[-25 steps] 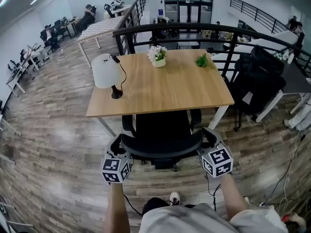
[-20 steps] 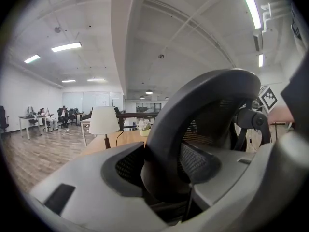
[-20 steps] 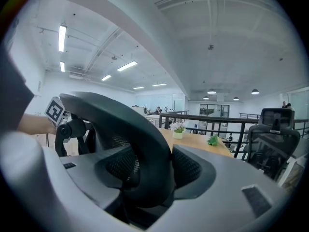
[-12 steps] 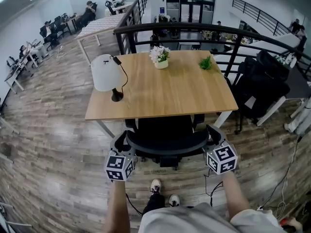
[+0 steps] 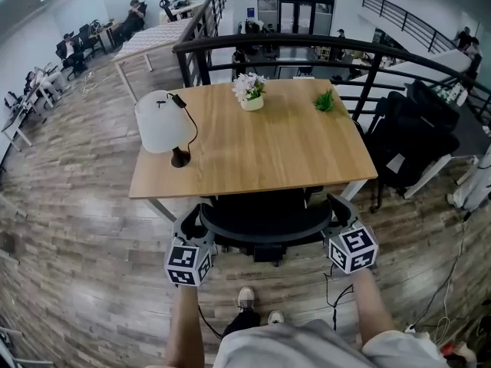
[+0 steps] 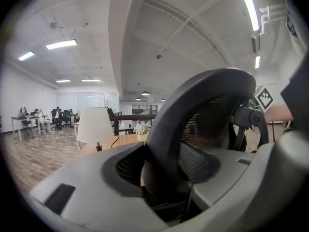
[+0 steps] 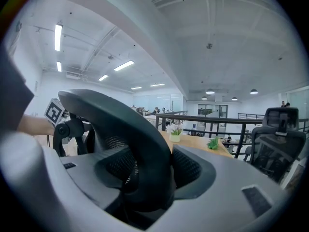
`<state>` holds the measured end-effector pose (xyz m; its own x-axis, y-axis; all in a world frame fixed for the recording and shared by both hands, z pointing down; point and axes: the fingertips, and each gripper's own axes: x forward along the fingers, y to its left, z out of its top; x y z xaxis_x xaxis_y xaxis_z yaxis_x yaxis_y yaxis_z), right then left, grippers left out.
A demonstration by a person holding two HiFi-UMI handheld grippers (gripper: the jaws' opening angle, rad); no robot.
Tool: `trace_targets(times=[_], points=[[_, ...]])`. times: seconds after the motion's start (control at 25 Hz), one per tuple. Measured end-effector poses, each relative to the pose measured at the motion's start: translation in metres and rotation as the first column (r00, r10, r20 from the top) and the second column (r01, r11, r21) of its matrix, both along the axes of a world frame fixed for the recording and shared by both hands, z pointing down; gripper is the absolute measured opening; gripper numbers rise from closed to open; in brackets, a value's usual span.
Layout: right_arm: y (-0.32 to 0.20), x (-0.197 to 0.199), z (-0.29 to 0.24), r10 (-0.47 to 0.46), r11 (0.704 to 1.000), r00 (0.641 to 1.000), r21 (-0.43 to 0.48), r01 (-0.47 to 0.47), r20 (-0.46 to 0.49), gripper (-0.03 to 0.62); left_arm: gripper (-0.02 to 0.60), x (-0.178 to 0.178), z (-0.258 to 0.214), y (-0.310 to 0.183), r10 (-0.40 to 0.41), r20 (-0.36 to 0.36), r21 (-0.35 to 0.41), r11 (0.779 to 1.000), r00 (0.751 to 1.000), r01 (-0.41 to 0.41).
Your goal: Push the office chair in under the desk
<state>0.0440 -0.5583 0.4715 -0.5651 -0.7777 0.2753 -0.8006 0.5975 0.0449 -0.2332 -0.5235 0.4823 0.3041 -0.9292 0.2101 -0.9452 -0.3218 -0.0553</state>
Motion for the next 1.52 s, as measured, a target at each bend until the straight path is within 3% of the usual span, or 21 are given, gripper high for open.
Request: trace_targets(times=[0.88, 1.2, 1.32, 1.52], points=[[-0.09, -0.002, 0.003, 0.0, 1.0, 0.998, -0.019, -0.001, -0.057, 0.247, 0.189, -0.004, 0.0, -0.09, 0.104, -0.015, -0.007, 0.995, 0.995, -0.104], [-0.115, 0.003, 0.004, 0.011, 1.0, 0.998, -0.019, -0.012, -0.065, 0.244, 0.121, 0.003, -0.001, -0.103, 0.129, -0.027, 0.018, 0.992, 0.991, -0.129], [-0.122, 0.007, 0.003, 0.024, 0.999, 0.998, -0.021, -0.025, -0.054, 0.244, 0.121, 0.006, 0.0, -0.107, 0.12, -0.008, 0.025, 0.992, 0.993, -0.12], [-0.132, 0.009, 0.003, 0.032, 0.999, 0.999, 0.013, -0.032, -0.025, 0.245, 0.138, 0.005, 0.001, -0.113, 0.106, -0.049, 0.029, 0.994, 0.993, -0.105]])
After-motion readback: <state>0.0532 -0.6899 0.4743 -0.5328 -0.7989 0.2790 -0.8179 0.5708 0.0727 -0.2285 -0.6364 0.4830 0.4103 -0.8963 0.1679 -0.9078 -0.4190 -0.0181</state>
